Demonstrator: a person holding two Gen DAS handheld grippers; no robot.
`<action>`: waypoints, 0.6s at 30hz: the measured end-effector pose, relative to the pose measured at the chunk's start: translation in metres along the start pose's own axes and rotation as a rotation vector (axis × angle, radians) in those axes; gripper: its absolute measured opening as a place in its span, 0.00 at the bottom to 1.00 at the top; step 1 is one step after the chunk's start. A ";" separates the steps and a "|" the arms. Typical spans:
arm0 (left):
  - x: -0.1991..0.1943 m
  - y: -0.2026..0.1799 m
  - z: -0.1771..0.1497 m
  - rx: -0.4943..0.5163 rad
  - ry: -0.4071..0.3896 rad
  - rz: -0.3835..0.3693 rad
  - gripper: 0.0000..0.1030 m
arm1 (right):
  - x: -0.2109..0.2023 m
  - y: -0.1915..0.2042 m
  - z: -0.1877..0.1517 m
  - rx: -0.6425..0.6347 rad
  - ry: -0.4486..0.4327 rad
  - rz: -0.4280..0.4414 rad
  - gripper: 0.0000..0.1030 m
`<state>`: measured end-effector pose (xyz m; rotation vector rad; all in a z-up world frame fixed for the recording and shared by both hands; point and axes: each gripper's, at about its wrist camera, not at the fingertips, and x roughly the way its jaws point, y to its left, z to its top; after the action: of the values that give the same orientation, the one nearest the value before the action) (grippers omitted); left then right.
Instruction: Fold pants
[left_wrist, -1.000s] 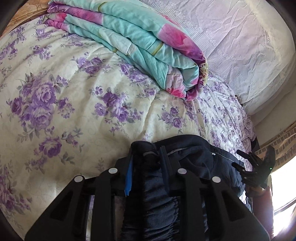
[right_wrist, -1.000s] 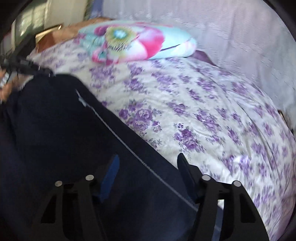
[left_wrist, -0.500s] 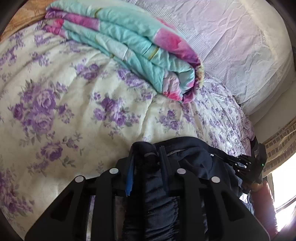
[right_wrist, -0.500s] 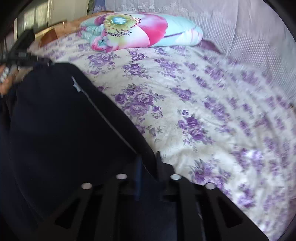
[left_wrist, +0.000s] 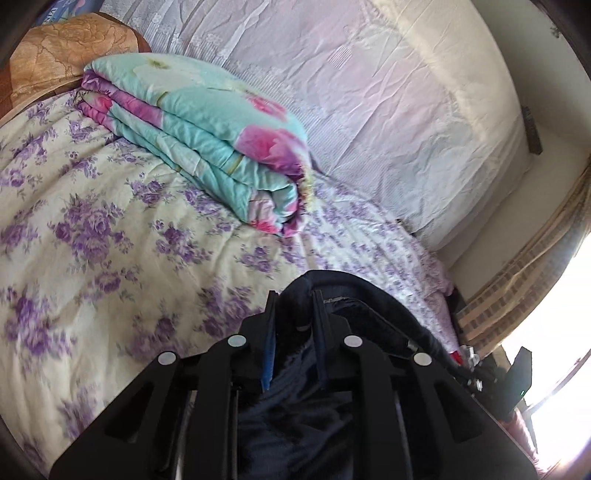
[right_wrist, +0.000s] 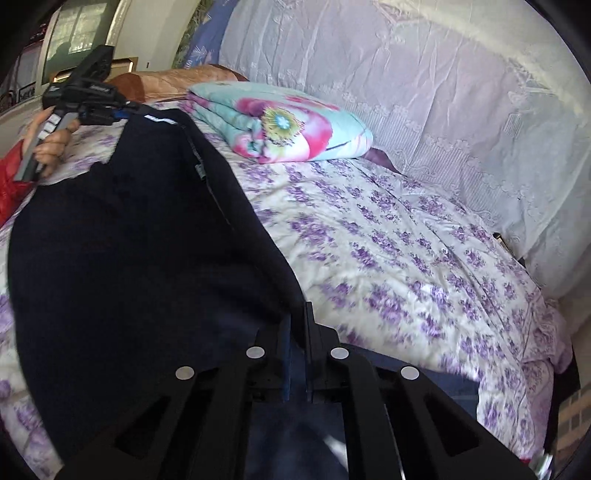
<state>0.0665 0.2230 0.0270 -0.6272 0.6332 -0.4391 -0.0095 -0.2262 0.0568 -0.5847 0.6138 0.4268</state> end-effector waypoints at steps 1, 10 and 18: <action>-0.006 -0.002 -0.006 -0.008 -0.006 -0.014 0.16 | -0.008 0.009 -0.008 -0.001 -0.006 -0.003 0.06; -0.074 0.013 -0.087 -0.313 -0.030 -0.033 0.39 | -0.038 0.040 -0.055 0.012 -0.044 -0.030 0.06; -0.046 -0.014 -0.121 -0.456 0.044 -0.019 0.39 | -0.051 0.043 -0.071 0.044 -0.079 -0.032 0.06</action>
<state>-0.0495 0.1899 -0.0220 -1.0590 0.7774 -0.3266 -0.0995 -0.2481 0.0260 -0.5323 0.5362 0.4033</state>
